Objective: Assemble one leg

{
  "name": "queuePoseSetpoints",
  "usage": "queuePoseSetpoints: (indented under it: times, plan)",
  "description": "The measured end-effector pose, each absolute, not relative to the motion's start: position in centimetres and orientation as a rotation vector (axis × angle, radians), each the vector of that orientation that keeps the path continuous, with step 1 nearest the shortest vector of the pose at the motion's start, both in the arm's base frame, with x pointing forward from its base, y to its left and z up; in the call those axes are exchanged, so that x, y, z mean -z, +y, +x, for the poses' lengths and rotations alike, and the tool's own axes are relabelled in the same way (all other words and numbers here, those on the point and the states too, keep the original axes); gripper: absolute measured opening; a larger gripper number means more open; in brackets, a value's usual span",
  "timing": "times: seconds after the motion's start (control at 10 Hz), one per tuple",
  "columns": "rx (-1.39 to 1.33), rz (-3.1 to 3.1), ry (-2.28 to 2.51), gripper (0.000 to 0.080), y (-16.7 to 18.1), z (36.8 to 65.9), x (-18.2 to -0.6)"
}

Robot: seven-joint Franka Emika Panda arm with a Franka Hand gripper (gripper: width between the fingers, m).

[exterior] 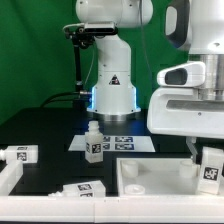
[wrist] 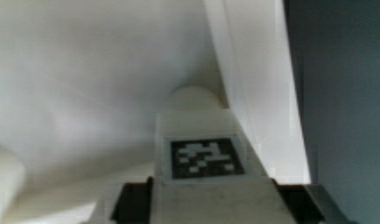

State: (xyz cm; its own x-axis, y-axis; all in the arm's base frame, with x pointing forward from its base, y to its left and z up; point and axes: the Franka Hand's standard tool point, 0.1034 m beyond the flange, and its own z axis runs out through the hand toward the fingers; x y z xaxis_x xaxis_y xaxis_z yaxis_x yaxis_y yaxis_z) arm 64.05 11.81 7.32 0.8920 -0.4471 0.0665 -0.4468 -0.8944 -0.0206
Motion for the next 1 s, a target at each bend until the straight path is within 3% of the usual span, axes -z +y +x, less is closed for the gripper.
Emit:
queuePoseSetpoints:
  times: [0.6,0.9,1.0]
  plan:
    - [0.019,-2.332,1.953,0.0289,11.58,64.12,-6.87]
    - [0.032,-2.394,1.875,0.0293,11.6,64.09,-6.82]
    - [0.071,-2.561,1.635,0.0499,11.73,64.15,-6.72]
